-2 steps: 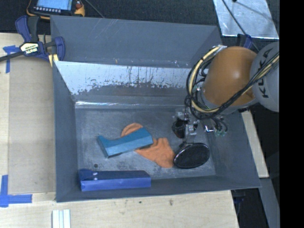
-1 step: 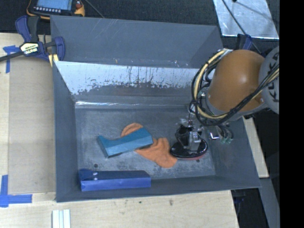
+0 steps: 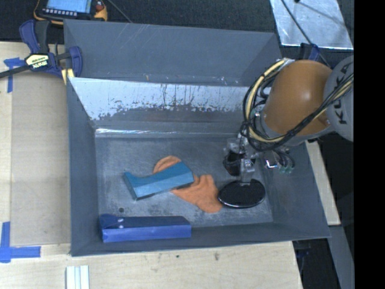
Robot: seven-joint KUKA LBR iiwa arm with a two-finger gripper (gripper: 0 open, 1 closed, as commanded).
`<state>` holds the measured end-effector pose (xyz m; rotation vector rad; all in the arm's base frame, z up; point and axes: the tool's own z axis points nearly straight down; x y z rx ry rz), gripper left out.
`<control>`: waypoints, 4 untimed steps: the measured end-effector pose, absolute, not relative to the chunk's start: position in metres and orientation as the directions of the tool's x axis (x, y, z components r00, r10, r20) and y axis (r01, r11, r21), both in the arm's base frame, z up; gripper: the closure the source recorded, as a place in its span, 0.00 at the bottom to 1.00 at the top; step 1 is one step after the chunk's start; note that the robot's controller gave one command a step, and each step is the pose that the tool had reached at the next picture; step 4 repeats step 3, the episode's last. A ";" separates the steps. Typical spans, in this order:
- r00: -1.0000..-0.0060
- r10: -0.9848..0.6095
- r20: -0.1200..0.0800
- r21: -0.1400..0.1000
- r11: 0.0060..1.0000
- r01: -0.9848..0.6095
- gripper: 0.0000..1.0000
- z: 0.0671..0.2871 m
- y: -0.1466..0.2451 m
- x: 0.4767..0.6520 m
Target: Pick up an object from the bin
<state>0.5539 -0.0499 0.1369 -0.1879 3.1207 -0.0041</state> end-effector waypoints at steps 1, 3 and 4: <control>-0.993 -0.120 -0.011 -0.003 0.993 -0.120 1.00 0.121 -0.052 0.555; -0.983 -0.184 -0.020 -0.006 0.983 -0.184 1.00 0.145 -0.064 0.579; -0.983 -0.184 -0.020 -0.006 0.983 -0.184 1.00 0.145 -0.064 0.579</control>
Offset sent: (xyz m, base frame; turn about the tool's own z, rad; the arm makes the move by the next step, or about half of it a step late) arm 0.0423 0.0016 0.0707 -0.0797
